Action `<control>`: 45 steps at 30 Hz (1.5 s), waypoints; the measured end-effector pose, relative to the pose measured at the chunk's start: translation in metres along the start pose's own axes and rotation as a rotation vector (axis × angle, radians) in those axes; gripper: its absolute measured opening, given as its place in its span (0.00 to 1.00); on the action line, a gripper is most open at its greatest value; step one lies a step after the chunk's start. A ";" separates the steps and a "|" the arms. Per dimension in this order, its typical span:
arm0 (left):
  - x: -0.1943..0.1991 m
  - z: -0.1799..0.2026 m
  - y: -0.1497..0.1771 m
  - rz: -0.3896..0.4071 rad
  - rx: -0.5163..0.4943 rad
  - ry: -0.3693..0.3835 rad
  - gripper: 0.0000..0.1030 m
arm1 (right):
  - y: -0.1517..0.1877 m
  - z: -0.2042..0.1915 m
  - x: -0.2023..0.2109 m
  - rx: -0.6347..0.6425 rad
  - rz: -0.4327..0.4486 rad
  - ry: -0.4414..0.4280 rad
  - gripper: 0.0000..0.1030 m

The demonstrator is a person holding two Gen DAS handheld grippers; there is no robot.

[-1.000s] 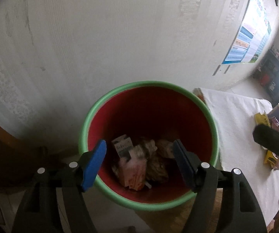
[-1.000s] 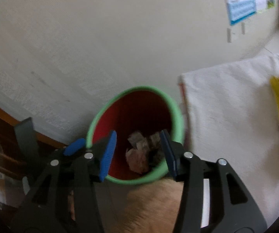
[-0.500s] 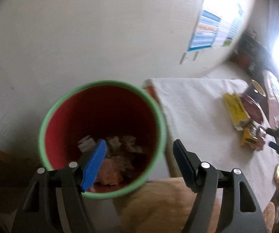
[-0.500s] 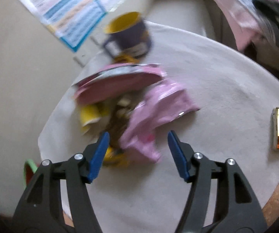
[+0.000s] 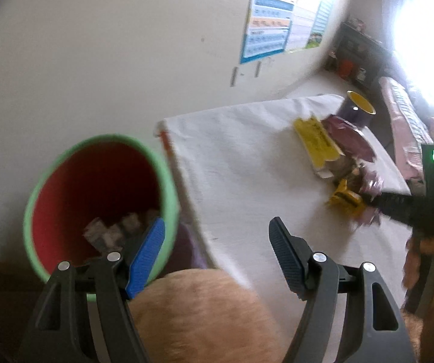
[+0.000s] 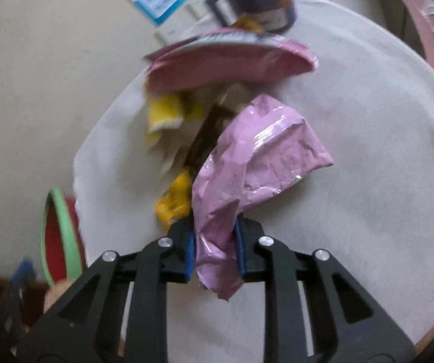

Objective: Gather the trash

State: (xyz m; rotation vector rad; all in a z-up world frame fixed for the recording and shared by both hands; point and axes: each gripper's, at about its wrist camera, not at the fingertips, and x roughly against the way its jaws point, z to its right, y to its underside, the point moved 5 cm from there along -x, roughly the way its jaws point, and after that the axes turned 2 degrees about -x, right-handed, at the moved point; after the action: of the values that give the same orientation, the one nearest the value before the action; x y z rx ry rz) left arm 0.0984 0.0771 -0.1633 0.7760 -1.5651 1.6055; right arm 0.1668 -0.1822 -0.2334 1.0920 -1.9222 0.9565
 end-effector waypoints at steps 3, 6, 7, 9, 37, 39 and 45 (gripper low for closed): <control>-0.012 0.020 -0.006 -0.012 -0.023 0.031 0.66 | 0.019 0.004 0.009 -0.017 -0.011 -0.058 0.20; -0.030 0.046 -0.020 -0.018 -0.033 0.080 0.66 | 0.042 0.015 0.025 -0.028 0.015 -0.061 0.20; -0.041 0.059 -0.029 -0.020 -0.033 0.106 0.66 | 0.050 0.020 0.032 -0.029 0.034 -0.047 0.20; -0.061 0.080 -0.042 -0.033 -0.030 0.132 0.66 | 0.057 0.031 0.043 -0.034 0.068 -0.018 0.20; -0.137 0.133 -0.060 -0.208 -0.108 0.096 0.23 | 0.078 0.064 0.062 0.026 0.154 0.011 0.22; -0.125 0.120 -0.051 -0.210 -0.122 0.097 0.23 | 0.078 0.064 0.062 0.029 0.155 0.012 0.22; -0.110 0.092 -0.004 -0.260 -0.133 0.096 0.26 | 0.079 0.062 0.060 0.037 0.147 0.030 0.23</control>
State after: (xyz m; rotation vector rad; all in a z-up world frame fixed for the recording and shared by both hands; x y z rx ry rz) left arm 0.1540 -0.0257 -0.2471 0.7827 -1.4230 1.3179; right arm 0.0593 -0.2286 -0.2310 0.9614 -1.9888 1.0863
